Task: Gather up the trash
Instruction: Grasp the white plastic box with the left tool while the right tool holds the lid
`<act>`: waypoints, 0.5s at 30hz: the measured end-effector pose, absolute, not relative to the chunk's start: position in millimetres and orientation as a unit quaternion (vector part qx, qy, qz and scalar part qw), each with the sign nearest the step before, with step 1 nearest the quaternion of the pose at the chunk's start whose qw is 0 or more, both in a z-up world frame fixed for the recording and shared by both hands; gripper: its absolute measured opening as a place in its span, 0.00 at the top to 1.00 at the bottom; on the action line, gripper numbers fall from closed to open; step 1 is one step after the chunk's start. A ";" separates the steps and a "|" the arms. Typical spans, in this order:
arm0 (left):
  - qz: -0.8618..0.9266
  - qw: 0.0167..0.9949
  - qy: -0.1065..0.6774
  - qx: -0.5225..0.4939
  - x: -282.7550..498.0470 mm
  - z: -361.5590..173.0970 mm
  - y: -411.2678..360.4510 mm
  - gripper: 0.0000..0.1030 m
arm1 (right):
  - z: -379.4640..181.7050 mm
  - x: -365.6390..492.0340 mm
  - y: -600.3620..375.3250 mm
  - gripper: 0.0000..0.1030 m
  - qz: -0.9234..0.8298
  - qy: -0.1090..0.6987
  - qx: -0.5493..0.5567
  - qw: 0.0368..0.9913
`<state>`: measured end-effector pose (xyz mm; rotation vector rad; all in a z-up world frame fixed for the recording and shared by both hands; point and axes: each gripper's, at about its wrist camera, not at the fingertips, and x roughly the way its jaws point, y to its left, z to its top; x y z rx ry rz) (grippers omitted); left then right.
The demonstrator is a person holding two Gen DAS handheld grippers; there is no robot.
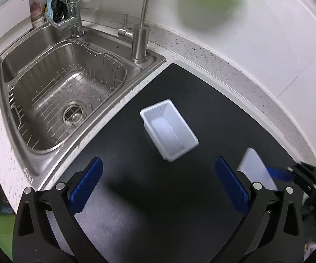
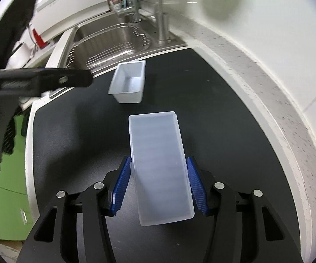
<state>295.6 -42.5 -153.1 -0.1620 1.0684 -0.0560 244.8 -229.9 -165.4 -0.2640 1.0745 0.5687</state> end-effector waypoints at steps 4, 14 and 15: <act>-0.011 0.849 0.523 -0.075 321.8 -168.8 -44.8 0.03 | -165.1 246.4 -243.3 0.50 0.260 0.503 -0.114 0.817; 0.023 0.825 0.558 -0.086 349.0 -209.3 -41.1 0.44 | -168.6 253.1 -264.8 0.50 0.252 0.505 -0.098 0.820; 0.020 0.823 0.561 -0.087 349.0 -211.8 -41.9 0.52 | -168.5 253.9 -265.7 0.50 0.252 0.505 -0.097 0.820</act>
